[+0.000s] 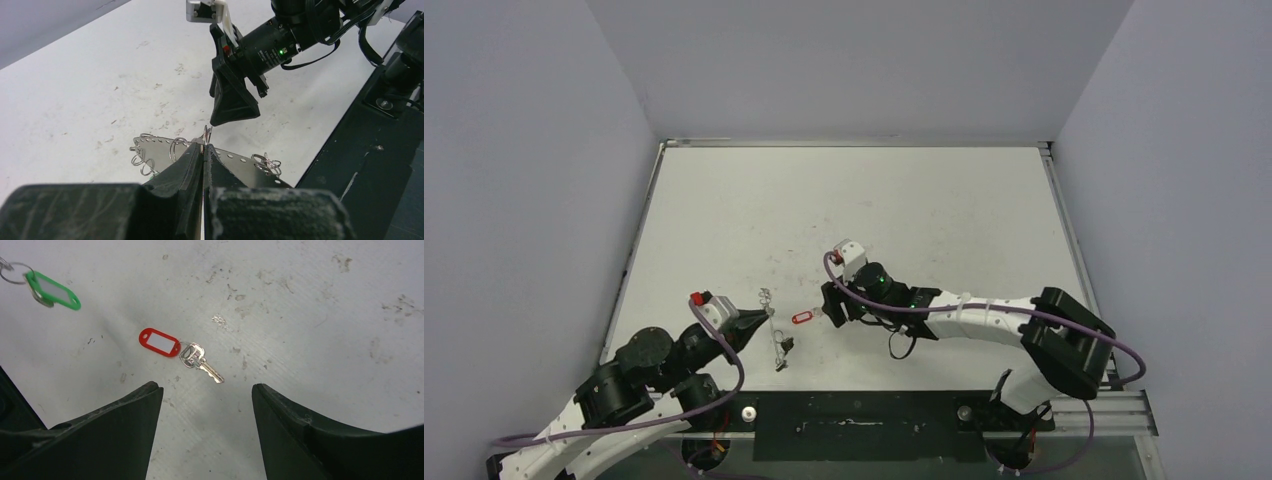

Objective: Put the keys on the keyring
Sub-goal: Move the key to the center of the board.

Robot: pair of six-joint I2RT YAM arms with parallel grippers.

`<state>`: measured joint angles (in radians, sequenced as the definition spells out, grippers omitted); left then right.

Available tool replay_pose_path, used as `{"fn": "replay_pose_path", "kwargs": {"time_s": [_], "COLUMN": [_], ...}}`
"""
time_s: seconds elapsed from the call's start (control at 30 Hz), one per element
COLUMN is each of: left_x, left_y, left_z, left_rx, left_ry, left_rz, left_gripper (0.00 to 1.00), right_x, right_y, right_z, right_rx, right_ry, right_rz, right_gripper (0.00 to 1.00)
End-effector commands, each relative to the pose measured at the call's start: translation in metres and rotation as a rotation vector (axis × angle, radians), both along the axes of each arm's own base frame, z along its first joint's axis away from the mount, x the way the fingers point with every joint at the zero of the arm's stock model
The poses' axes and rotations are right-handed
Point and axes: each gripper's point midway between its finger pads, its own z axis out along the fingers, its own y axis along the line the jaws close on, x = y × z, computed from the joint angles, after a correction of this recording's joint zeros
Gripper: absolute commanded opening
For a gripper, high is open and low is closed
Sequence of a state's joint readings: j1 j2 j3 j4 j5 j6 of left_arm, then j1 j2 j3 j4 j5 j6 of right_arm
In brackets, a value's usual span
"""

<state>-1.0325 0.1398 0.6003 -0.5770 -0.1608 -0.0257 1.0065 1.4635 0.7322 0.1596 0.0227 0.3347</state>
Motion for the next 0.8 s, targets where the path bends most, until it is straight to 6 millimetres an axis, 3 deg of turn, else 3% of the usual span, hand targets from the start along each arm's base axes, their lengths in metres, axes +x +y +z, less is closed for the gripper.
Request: {"fn": "replay_pose_path", "kwargs": {"time_s": [0.0, 0.17, 0.33, 0.43, 0.63, 0.77], "left_x": [0.007, 0.005, 0.003, 0.002, 0.001, 0.001], "left_y": [0.024, 0.026, 0.027, 0.026, 0.026, 0.025], "left_z": [0.022, 0.021, 0.021, 0.021, 0.022, 0.021], "left_rx": [-0.025, -0.024, -0.034, -0.039, -0.045, -0.047], "left_ry": [-0.049, -0.048, -0.054, -0.055, -0.057, -0.056], "left_rz": [0.099, 0.095, 0.089, 0.082, 0.077, 0.073], "left_gripper": [0.0, 0.0, 0.0, 0.0, 0.0, 0.0], "right_x": [-0.006, -0.015, -0.008, -0.005, 0.007, 0.003], "right_y": [0.041, 0.063, 0.076, 0.081, 0.072, 0.063], "right_z": [0.007, 0.004, -0.007, -0.02, -0.051, -0.065], "right_rx": [0.058, 0.04, -0.007, -0.067, -0.213, -0.264], "right_ry": [0.007, -0.04, -0.046, -0.017, 0.036, 0.068], "right_rz": [0.169, 0.39, 0.502, 0.576, 0.597, 0.634], "right_gripper": [0.65, 0.59, 0.53, 0.41, 0.39, 0.4]}}
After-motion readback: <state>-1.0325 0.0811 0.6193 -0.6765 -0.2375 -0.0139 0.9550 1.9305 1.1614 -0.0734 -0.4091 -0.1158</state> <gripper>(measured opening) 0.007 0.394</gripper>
